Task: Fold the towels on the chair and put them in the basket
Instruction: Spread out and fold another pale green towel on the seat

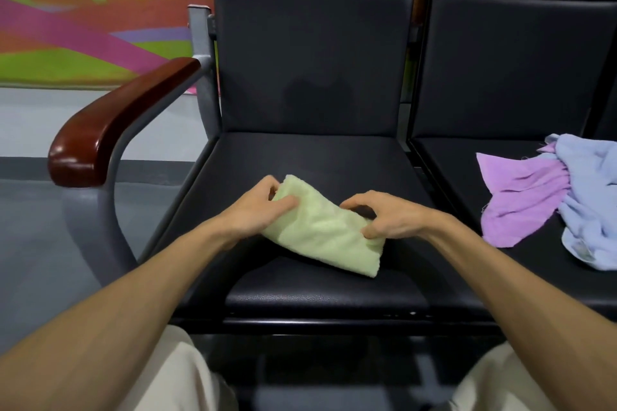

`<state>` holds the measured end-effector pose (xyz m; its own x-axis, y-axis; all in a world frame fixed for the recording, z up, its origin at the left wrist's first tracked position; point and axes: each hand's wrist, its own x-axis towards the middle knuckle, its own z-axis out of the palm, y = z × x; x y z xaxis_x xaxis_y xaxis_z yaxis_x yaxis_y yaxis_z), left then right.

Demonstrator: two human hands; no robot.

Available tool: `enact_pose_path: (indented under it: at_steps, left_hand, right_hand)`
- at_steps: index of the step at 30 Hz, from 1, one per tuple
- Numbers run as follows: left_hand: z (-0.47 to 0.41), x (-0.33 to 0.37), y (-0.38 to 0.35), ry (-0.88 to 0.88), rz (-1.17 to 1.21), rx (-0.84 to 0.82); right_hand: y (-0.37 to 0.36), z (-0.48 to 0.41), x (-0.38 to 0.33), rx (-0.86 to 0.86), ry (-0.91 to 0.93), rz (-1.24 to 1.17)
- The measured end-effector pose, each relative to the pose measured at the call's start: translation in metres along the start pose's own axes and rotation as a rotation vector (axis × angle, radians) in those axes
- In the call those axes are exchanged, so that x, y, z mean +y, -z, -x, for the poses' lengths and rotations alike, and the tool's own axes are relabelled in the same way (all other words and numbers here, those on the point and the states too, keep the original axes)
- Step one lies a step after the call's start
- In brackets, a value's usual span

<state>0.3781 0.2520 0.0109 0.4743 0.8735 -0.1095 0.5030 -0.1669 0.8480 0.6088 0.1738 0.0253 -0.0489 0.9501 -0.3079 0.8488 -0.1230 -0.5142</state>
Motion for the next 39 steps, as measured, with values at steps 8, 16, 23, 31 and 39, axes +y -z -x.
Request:
enact_pose_path:
  at_steps: [8, 16, 23, 31, 39]
  left_hand:
    - [0.013, 0.015, 0.009, -0.177, 0.432, -0.114]
    - [0.036, 0.028, 0.046, -0.105, 0.376, 0.331]
    - [0.117, -0.003, 0.141, -0.115, 0.164, 0.532]
    - [0.257, -0.130, 0.214, 0.174, 0.024, 0.535]
    - [0.395, -0.281, 0.206, 0.579, -0.057, 0.268]
  right_hand:
    - [0.000, 0.012, 0.001, -0.231, 0.108, -0.282]
    - [-0.011, 0.011, -0.038, 0.160, 0.233, -0.176]
    - [-0.031, 0.024, -0.161, 0.144, 0.430, -0.052]
    - [-0.167, 0.013, -0.283, -0.245, 0.534, 0.091]
    - [-0.358, 0.032, -0.324, -0.721, 0.484, 0.026]
